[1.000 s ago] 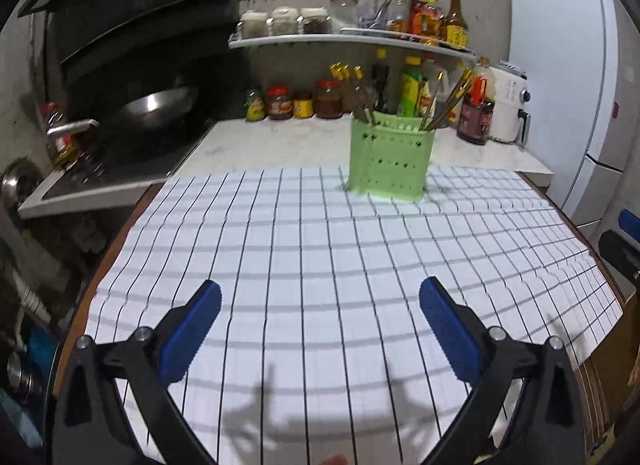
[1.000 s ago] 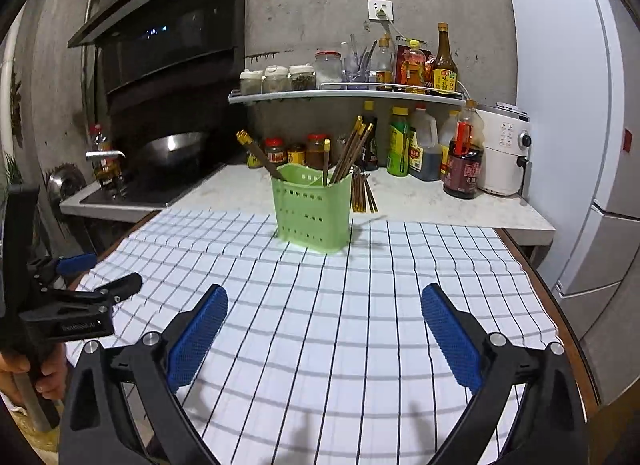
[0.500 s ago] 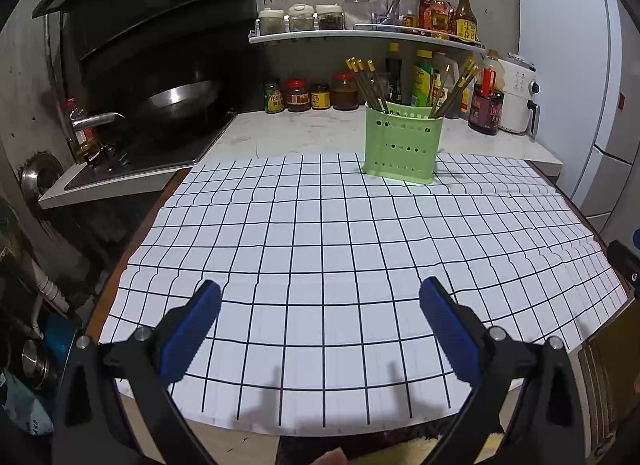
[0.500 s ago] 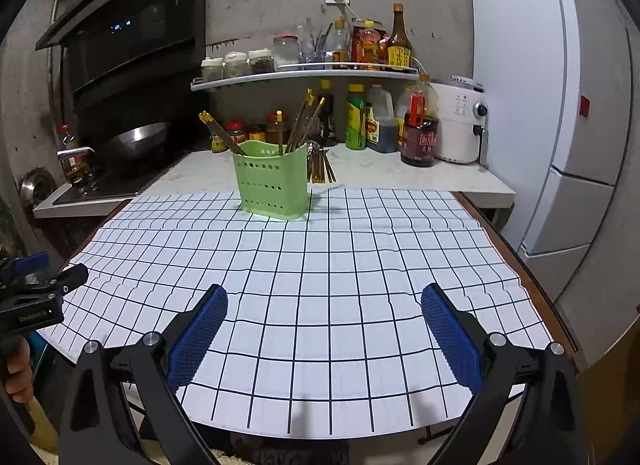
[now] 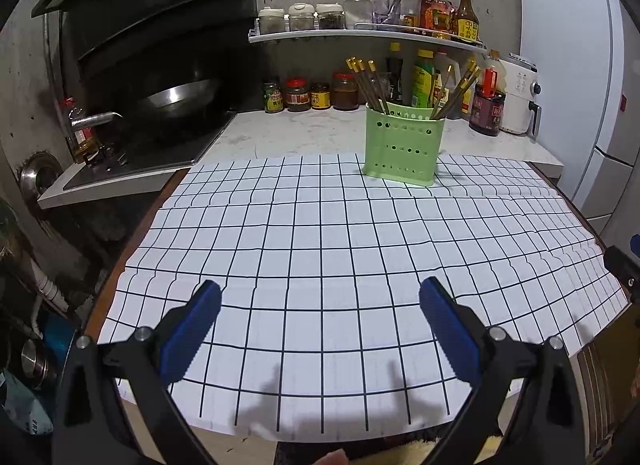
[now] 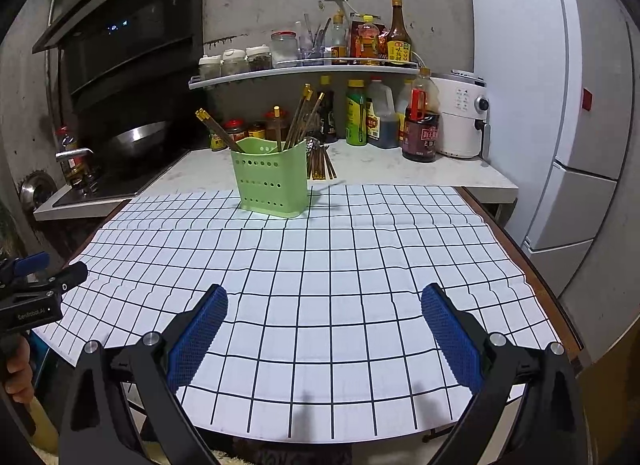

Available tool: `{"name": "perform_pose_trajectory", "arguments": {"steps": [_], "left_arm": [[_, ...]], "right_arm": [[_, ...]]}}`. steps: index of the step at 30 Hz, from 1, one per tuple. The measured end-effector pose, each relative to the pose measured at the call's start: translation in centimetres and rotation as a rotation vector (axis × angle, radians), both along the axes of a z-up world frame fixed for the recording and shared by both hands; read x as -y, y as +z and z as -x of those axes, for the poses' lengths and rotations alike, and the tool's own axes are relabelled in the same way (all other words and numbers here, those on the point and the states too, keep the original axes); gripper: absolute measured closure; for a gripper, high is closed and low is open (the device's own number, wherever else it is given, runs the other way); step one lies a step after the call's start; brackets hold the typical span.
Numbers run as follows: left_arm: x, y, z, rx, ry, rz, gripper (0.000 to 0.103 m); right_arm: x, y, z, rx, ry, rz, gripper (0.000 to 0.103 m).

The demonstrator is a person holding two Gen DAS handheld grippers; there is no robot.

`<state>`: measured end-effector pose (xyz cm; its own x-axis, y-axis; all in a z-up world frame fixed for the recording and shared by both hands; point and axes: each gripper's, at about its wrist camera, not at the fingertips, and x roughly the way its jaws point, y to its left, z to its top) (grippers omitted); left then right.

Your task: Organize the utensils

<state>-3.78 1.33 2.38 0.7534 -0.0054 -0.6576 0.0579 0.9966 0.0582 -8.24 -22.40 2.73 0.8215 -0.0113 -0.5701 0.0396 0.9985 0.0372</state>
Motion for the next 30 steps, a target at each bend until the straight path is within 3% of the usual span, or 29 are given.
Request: {"name": "perform_pose_trajectory", "arguments": {"steps": [30], "left_arm": [[0.45, 0.15, 0.06, 0.004, 0.002, 0.006, 0.006]], "right_arm": [[0.04, 0.38, 0.05, 0.016, -0.01, 0.003, 0.007]]}}
